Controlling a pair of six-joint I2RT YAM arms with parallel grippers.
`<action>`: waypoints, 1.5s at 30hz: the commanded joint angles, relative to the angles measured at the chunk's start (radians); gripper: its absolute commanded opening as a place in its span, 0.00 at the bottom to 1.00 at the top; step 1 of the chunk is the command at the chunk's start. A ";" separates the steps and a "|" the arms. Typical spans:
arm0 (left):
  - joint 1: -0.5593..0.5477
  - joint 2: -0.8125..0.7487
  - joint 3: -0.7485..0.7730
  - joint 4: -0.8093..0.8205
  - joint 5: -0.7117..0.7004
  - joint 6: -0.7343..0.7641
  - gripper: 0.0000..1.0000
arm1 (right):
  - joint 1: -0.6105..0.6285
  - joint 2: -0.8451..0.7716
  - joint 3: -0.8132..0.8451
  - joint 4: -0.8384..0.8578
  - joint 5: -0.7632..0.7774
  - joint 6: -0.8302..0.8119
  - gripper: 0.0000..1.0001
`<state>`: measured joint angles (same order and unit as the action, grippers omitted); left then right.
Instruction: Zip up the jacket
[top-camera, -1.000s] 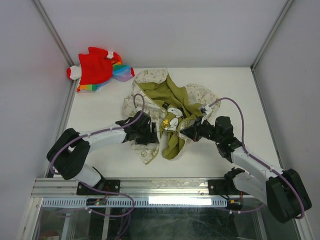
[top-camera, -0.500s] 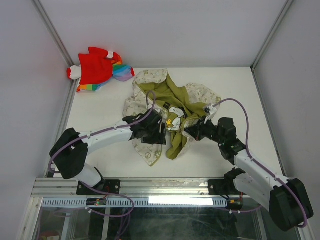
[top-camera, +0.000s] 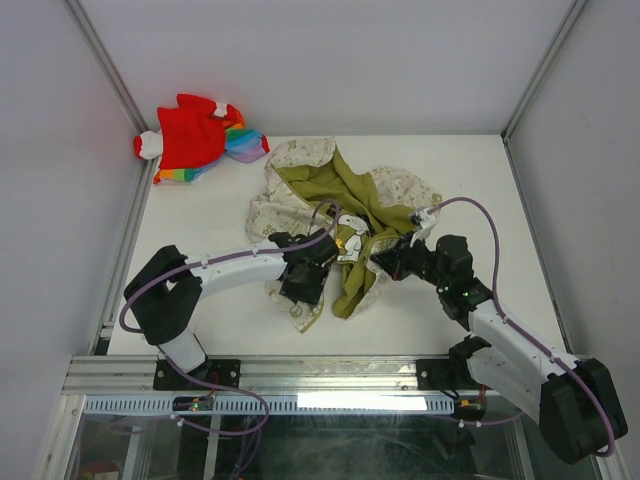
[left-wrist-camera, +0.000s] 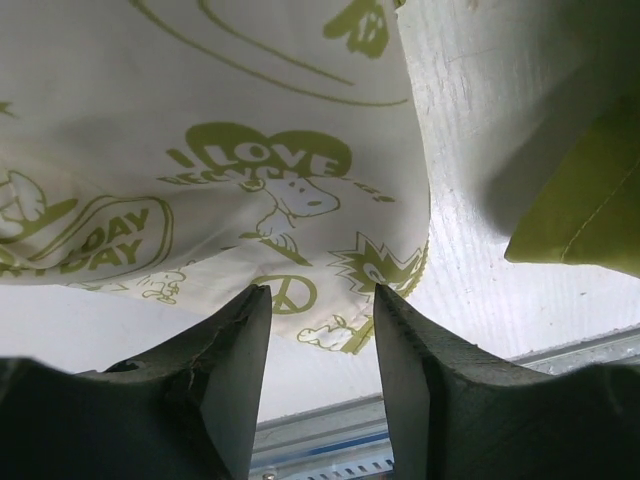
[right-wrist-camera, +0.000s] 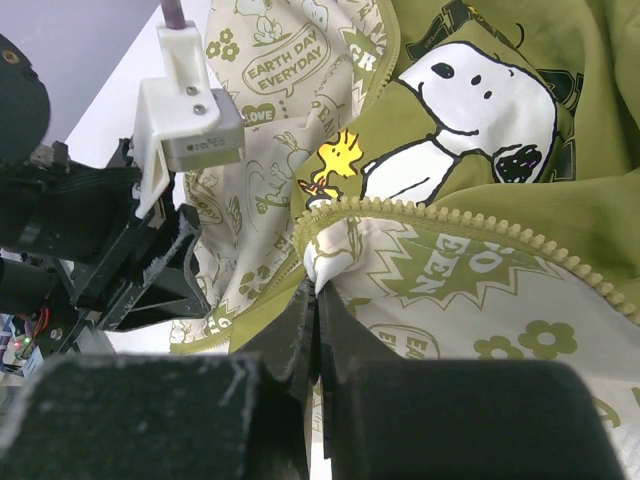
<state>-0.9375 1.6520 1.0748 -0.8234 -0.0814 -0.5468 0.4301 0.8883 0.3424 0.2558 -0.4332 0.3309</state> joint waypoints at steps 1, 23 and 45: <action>-0.027 0.029 0.061 -0.025 -0.020 0.052 0.47 | -0.005 -0.004 0.023 0.036 0.014 -0.016 0.00; -0.060 0.133 0.039 -0.030 0.004 0.049 0.56 | -0.007 0.009 0.024 0.042 0.008 -0.015 0.00; 0.029 0.036 -0.060 0.231 0.096 0.016 0.00 | -0.006 0.013 0.034 0.048 -0.033 -0.014 0.00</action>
<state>-0.9527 1.7409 1.0668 -0.7822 0.0242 -0.5117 0.4286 0.8997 0.3424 0.2562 -0.4458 0.3305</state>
